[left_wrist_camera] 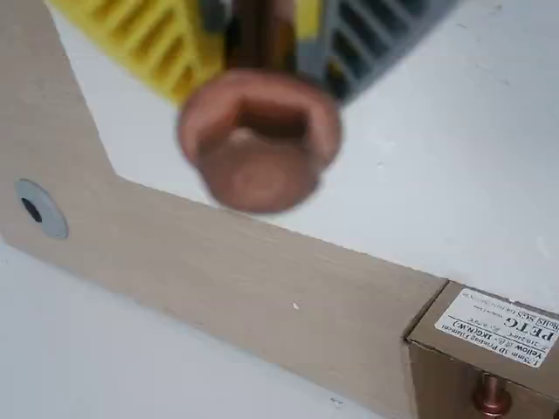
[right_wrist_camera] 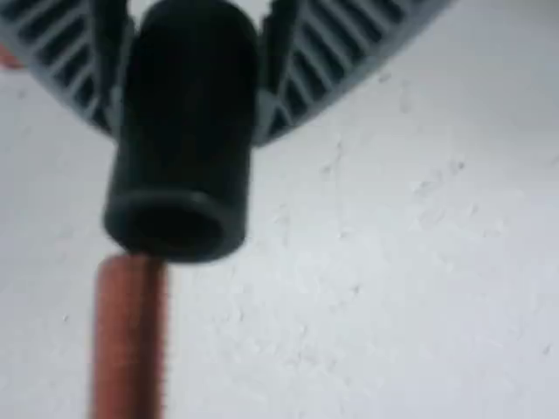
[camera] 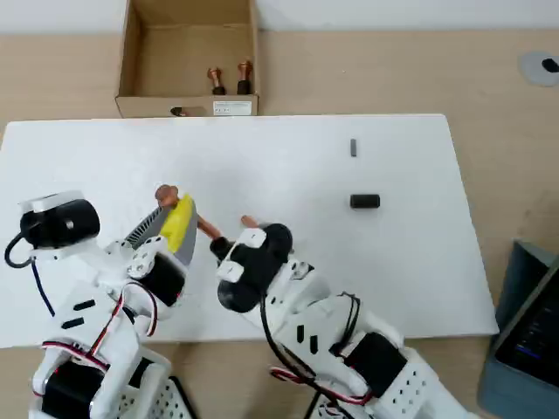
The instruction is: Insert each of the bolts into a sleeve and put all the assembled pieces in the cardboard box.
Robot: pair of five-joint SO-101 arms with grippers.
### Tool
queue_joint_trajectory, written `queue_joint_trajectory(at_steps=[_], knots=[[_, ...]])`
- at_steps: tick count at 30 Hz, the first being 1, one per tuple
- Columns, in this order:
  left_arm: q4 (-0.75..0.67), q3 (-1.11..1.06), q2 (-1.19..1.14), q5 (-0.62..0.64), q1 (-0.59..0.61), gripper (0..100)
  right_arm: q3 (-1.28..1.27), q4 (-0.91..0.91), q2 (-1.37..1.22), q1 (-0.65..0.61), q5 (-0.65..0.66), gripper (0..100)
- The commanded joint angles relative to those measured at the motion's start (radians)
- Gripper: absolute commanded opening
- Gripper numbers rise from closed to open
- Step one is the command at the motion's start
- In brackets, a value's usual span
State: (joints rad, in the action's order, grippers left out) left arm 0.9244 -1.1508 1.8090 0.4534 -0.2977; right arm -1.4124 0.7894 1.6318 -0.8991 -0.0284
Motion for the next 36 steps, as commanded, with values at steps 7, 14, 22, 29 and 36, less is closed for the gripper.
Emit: queue_joint_trajectory(at_steps=[7, 14, 22, 29, 36], knots=[[-0.011, 0.058, 0.005, -0.014, -0.012, 0, 0.008, -0.060, 0.022, -0.004, 0.046, 0.9], [0.064, 0.072, 0.012, -0.014, -0.060, 0, 0.002, -0.060, 0.019, -0.002, 0.044, 0.9], [0.068, 0.101, 0.012, -0.064, -0.052, 0, 0.002, -0.060, 0.021, -0.002, 0.043, 0.9], [0.068, 0.091, 0.010, -0.069, -0.057, 0, 0.012, -0.060, 0.021, -0.002, 0.044, 0.9], [0.068, 0.012, 0.004, -0.069, -0.064, 0, 0.028, -0.061, 0.022, -0.004, 0.044, 0.9]])
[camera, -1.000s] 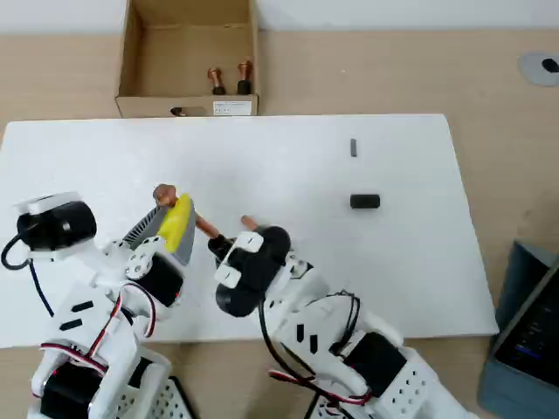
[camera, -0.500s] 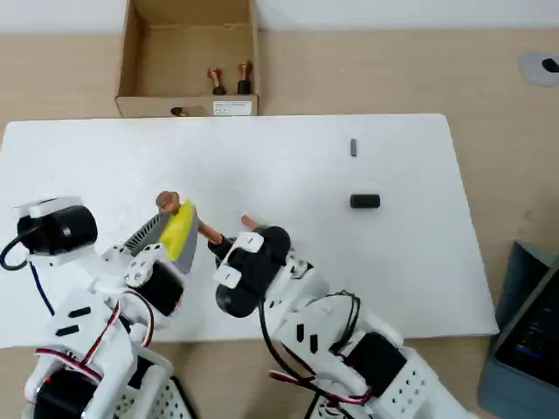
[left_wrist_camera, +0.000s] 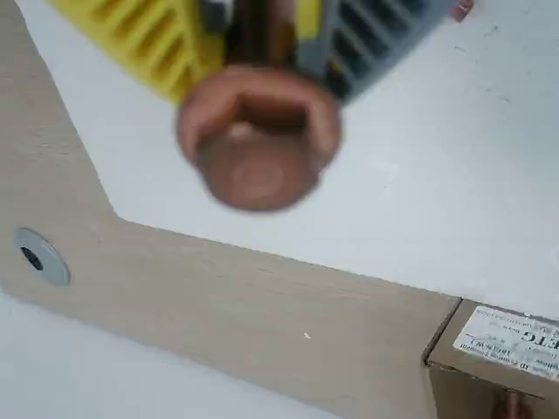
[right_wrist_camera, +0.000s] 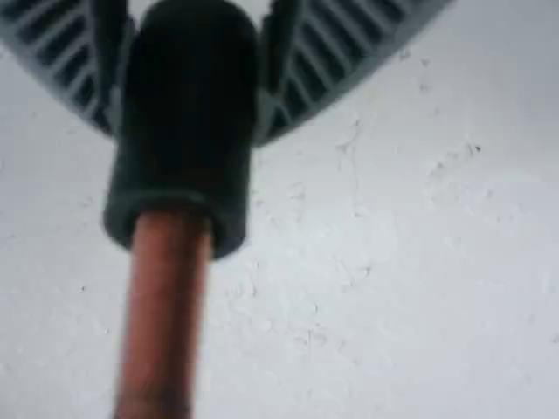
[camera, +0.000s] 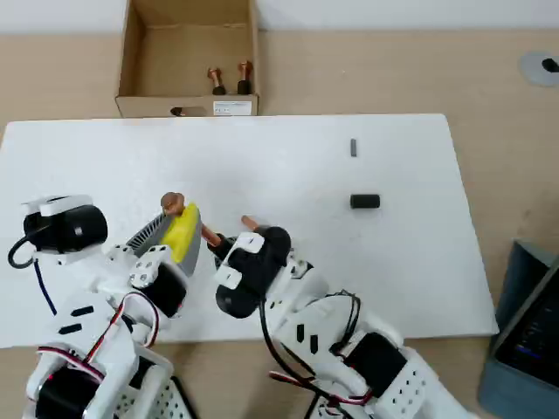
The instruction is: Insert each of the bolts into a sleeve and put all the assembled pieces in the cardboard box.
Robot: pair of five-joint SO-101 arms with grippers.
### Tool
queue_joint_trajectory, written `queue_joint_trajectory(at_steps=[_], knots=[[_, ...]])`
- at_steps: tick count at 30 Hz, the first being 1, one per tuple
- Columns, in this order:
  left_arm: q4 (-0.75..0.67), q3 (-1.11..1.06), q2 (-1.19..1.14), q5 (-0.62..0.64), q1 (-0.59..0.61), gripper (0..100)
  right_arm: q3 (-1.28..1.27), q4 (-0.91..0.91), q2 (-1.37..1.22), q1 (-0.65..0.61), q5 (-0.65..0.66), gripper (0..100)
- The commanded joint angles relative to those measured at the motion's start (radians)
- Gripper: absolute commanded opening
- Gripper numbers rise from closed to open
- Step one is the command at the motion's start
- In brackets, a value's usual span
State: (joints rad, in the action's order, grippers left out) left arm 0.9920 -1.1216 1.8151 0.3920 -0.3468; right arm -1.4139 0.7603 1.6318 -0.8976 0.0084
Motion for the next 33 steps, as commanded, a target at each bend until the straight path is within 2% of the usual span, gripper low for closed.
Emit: queue_joint_trajectory(at_steps=[1, 7, 20, 26, 33], knots=[[0.000, -0.031, -0.001, -0.008, -0.028, 0, 0.030, -0.032, 0.022, -0.005, 0.009, 0.9], [0.002, -0.075, -0.001, -0.008, -0.137, 0, 0.033, -0.032, 0.022, -0.005, 0.009, 0.9], [0.023, -0.129, 0.004, -0.008, -0.147, 1, 0.047, -0.032, 0.022, -0.005, 0.009, 0.9], [0.023, -0.126, 0.004, -0.008, -0.138, 17, 0.045, -0.032, 0.022, -0.005, 0.009, 0.9], [0.023, -0.098, -0.001, -0.043, -0.118, 17, 0.045, -0.032, 0.022, -0.005, 0.009, 0.9]])
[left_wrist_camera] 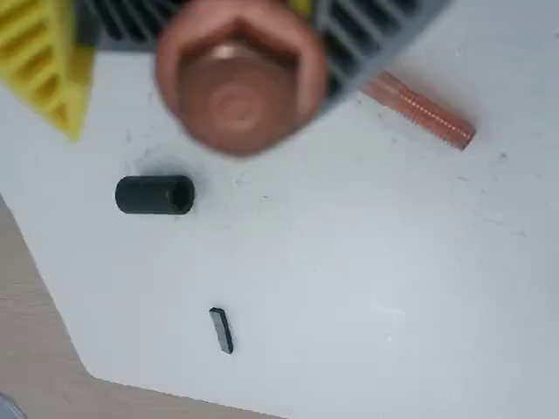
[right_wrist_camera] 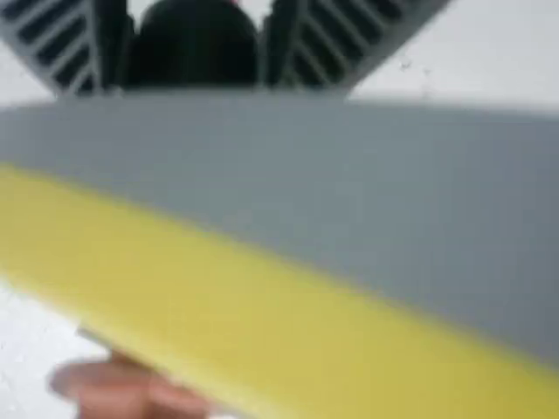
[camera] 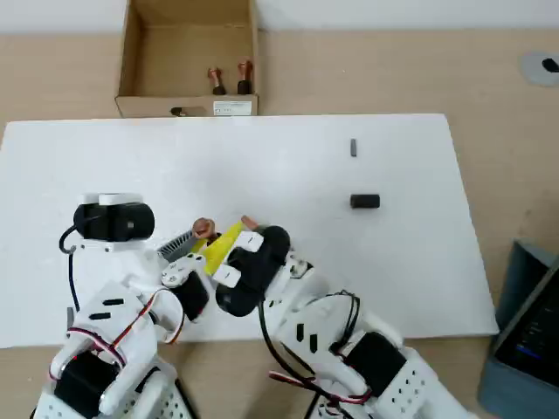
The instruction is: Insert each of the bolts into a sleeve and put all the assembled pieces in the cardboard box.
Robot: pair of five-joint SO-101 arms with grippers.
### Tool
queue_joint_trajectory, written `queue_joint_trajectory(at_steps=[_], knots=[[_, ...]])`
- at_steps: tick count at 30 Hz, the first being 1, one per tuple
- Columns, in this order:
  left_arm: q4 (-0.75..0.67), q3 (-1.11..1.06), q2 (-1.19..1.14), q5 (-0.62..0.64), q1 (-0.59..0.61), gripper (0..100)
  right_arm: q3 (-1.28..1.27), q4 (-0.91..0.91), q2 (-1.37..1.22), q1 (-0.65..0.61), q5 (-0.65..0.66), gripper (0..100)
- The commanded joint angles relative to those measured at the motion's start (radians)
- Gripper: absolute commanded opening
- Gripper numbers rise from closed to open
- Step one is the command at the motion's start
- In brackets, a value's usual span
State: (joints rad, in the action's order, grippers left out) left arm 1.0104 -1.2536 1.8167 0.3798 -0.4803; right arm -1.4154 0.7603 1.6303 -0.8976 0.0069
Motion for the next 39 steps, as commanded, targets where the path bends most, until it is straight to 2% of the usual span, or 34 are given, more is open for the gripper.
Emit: queue_joint_trajectory(at_steps=[1, 8, 18, 22, 24, 28, 31, 35, 39], knots=[[0.002, 0.034, -0.002, -0.046, 0.032, 18, 0.047, -0.032, 0.024, -0.005, 0.011, 0.9], [0.002, 0.037, 0.002, -0.181, 0.135, 18, 0.045, -0.032, 0.024, -0.005, 0.011, 0.9], [0.002, 0.155, -0.002, -0.176, 0.140, 17, 0.044, -0.031, 0.024, -0.004, 0.006, 0.9], [0.000, 0.206, -0.004, -0.183, 0.152, 7, 0.044, -0.031, 0.024, 0.035, 0.003, 0.9], [-0.005, 0.221, -0.004, -0.183, 0.207, 0, 0.048, -0.025, 0.024, 0.084, 0.003, 0.9], [-0.006, 0.216, -0.004, -0.195, 0.356, 0, 0.053, -0.023, 0.024, 0.196, 0.002, 0.9], [-0.005, 0.175, -0.002, -0.272, 0.454, 0, 0.053, -0.021, 0.024, 0.268, -0.009, 0.9], [-0.006, 0.060, 0.002, -0.365, 0.571, 0, 0.091, 0.008, 0.015, 0.352, -0.092, 0.9], [-0.006, -0.081, 0.004, -0.405, 0.640, 0, 0.170, 0.112, 0.015, 0.394, -0.150, 0.9]])
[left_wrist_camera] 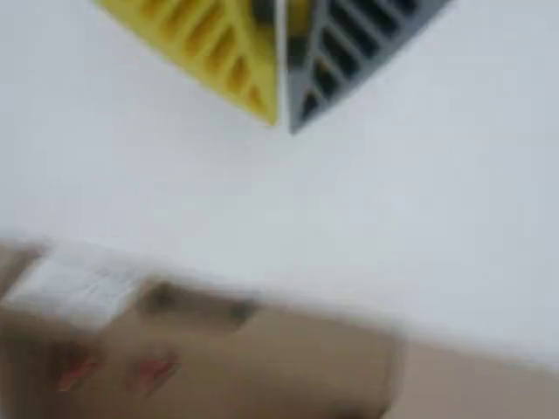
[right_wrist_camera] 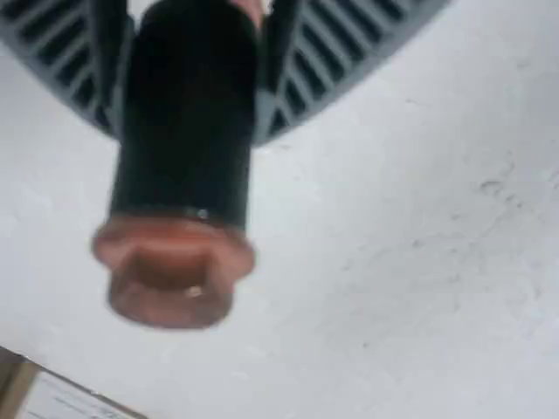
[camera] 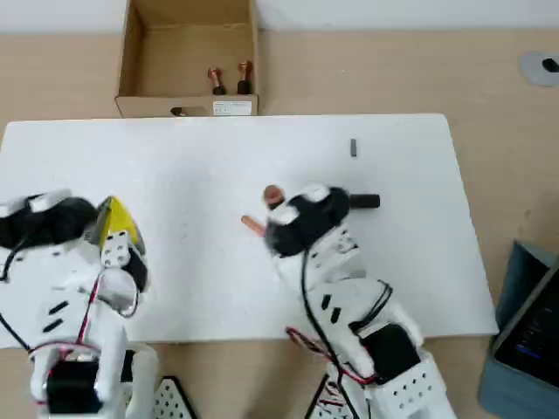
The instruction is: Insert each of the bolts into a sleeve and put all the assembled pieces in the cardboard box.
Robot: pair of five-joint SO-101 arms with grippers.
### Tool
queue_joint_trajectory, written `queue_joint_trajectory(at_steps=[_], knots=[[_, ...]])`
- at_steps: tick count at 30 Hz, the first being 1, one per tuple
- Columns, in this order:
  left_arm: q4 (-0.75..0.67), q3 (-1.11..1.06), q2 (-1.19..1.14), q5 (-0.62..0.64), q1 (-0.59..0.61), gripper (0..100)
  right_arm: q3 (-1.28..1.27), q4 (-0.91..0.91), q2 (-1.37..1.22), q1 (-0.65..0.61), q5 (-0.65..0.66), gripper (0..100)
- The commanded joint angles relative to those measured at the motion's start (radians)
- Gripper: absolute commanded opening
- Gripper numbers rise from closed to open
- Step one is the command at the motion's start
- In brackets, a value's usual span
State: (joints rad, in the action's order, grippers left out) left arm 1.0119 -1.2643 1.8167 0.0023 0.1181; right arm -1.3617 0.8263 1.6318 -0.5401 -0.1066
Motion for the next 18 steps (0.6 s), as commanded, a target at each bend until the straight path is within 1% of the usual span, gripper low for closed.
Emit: queue_joint_trajectory(at_steps=[1, 5, 8, 12, 18], knots=[[-0.008, -0.103, 0.004, -0.031, 0.046, 0, 0.139, 0.069, 0.012, 0.042, -0.048, 0.9], [-0.008, -0.212, 0.004, -0.031, 0.046, 0, 0.225, 0.135, -0.007, 0.047, -0.054, 0.9], [-0.008, -0.279, 0.004, -0.031, 0.046, 0, 0.314, 0.167, -0.090, 0.047, -0.054, 0.9], [-0.008, -0.350, 0.004, -0.031, 0.049, 0, 0.486, 0.167, -0.278, 0.047, -0.054, 0.9], [-0.008, -0.396, 0.004, -0.031, 0.051, 0, 0.786, 0.158, -0.665, 0.047, -0.054, 0.9]])
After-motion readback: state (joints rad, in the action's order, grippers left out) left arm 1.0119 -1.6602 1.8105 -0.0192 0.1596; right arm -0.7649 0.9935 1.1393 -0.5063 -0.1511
